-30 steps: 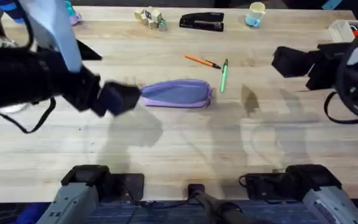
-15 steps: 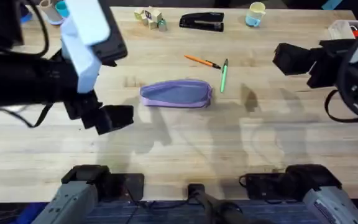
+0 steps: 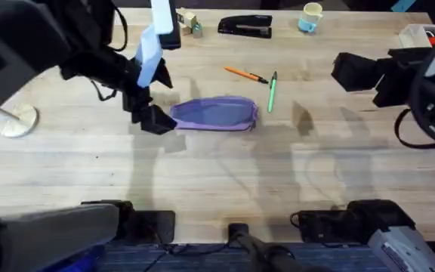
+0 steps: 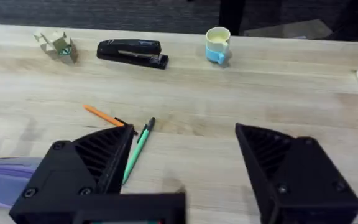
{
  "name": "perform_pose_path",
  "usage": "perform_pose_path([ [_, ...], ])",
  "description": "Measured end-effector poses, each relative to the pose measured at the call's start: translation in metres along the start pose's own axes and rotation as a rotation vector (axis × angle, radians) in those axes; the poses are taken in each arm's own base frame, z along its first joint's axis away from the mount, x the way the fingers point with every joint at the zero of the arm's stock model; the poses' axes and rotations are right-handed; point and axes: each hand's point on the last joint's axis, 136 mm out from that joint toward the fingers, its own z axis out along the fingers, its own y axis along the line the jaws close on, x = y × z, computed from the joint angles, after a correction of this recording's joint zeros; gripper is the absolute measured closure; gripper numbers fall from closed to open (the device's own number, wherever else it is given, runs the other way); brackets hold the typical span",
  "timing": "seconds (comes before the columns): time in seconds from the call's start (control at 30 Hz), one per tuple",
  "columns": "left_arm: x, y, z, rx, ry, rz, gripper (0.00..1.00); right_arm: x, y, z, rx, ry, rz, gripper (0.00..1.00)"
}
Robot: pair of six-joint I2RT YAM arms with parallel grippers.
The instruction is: Unzip the bag, pick up the pens from the table one at a time and place them inside, then zip the bag closed.
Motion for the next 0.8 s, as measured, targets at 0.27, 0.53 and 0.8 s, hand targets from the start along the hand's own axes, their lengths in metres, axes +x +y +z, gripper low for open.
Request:
perform_pose_path([
  [0.27,0.004,0.005,0.033,0.100,-0.061,-0.040,0.052,0.000,0.000,0.000,0.000,0.000,0.000,0.005],
  [0.53,0.006,0.004,0.041,0.136,-0.078,-0.057,0.729,0.000,0.000,0.000,0.000,0.000,0.000,0.005],
  [0.8,0.004,0.004,0.041,0.134,-0.087,-0.052,0.960,0.015,0.023,0.001,-0.126,0.063,0.000,0.010],
])
